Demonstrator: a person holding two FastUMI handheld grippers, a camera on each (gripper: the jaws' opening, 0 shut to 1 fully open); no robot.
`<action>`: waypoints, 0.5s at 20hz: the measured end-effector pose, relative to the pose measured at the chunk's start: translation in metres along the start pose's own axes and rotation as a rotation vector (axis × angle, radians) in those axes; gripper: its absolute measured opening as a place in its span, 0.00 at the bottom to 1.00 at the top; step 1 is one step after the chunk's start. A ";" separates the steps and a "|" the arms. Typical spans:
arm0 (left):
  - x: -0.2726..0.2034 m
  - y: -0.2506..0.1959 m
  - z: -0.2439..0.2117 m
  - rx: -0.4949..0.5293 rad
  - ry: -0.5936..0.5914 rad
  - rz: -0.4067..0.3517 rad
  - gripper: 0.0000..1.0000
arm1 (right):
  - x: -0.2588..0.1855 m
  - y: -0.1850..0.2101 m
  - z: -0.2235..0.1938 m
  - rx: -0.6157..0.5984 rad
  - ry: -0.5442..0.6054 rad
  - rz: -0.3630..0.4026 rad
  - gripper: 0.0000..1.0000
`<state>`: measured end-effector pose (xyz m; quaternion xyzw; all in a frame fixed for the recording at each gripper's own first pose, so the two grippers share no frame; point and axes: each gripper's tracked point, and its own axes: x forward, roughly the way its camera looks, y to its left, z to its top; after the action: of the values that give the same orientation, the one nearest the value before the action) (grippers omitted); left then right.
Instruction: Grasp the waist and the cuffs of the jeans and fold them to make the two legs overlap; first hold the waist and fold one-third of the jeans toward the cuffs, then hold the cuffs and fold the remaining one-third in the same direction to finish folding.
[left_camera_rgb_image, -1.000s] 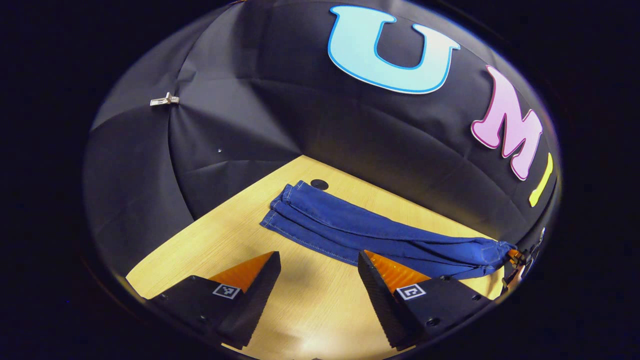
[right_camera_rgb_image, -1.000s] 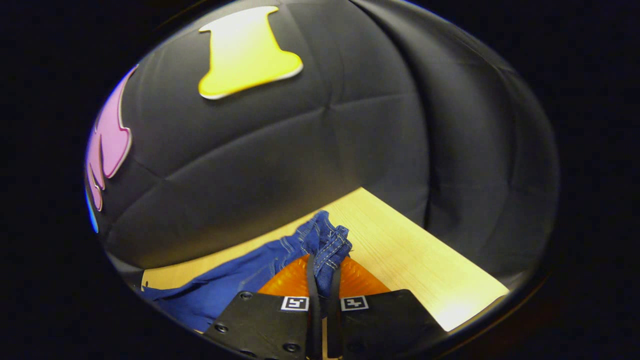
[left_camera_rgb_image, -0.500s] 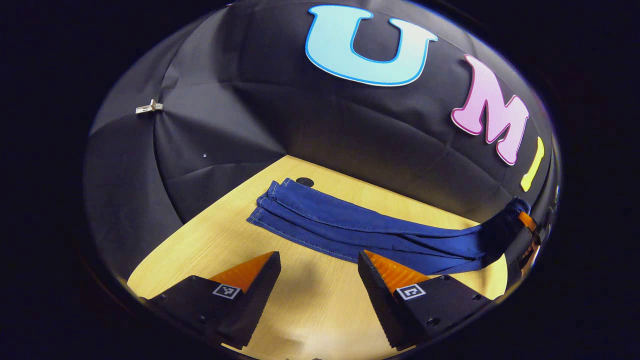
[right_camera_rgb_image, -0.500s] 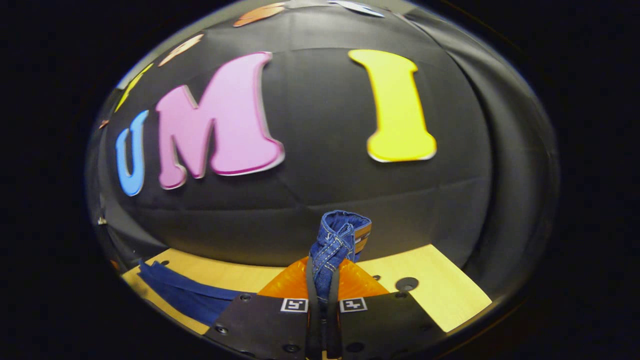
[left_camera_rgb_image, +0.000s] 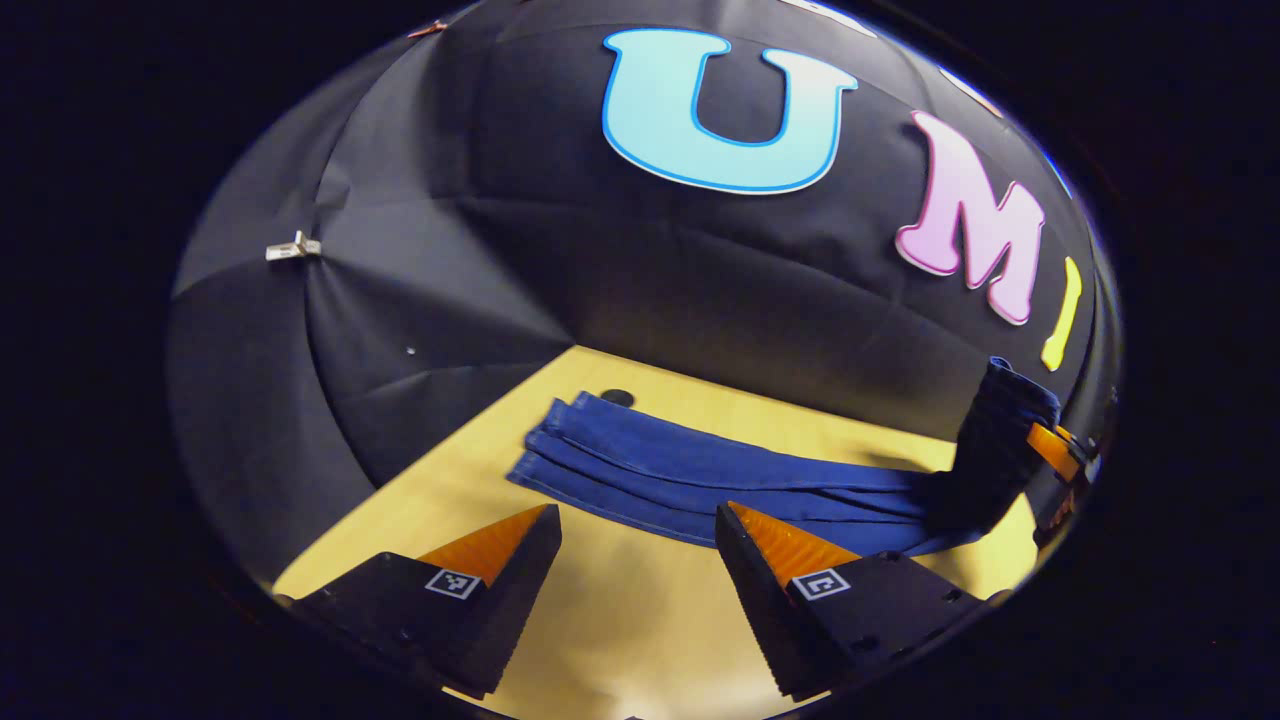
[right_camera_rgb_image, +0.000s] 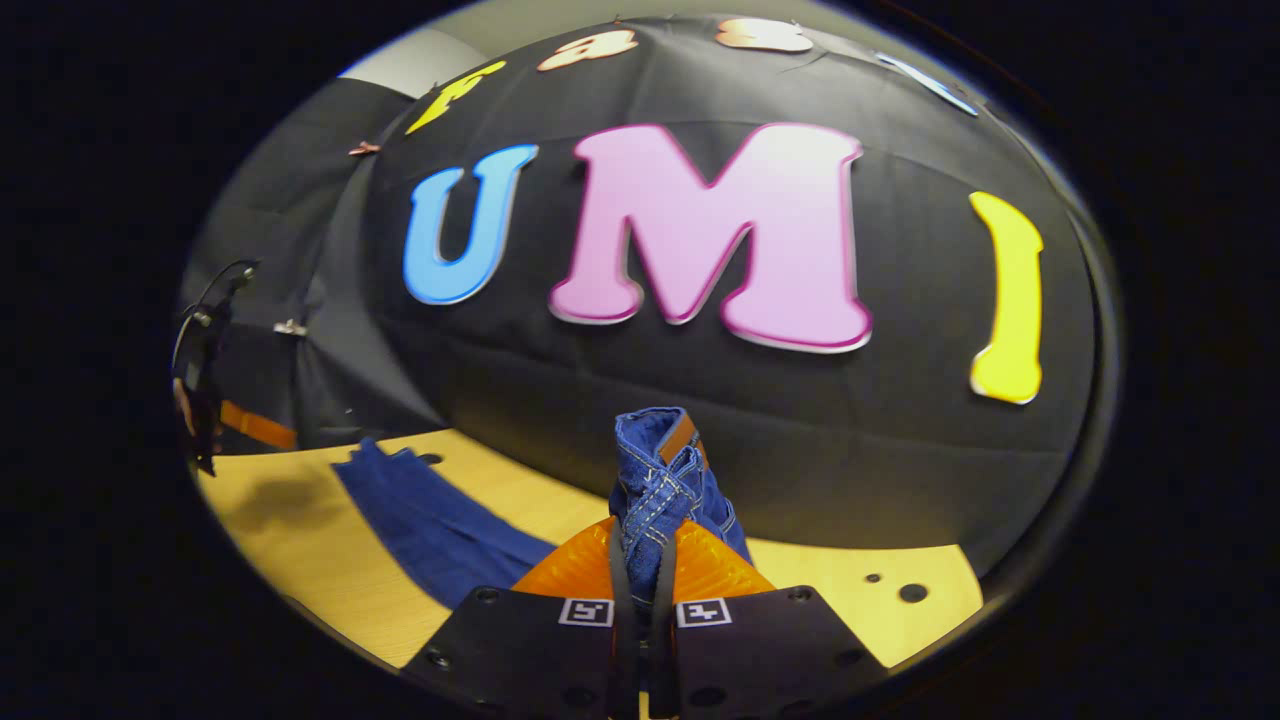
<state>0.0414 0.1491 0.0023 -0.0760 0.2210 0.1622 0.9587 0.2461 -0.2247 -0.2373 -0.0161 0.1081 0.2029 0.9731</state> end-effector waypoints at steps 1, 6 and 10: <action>0.007 0.009 0.002 0.006 0.005 0.009 0.97 | 0.006 0.004 -0.009 0.001 0.028 0.023 0.08; 0.057 0.047 0.016 -0.041 0.006 0.011 0.97 | 0.021 -0.005 -0.076 -0.009 0.161 0.059 0.14; 0.116 0.067 0.017 -0.020 0.060 0.002 0.97 | 0.022 -0.002 -0.128 0.064 0.270 0.068 0.81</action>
<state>0.1236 0.2481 -0.0395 -0.0903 0.2480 0.1631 0.9506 0.2401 -0.2272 -0.3674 -0.0085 0.2448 0.2281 0.9423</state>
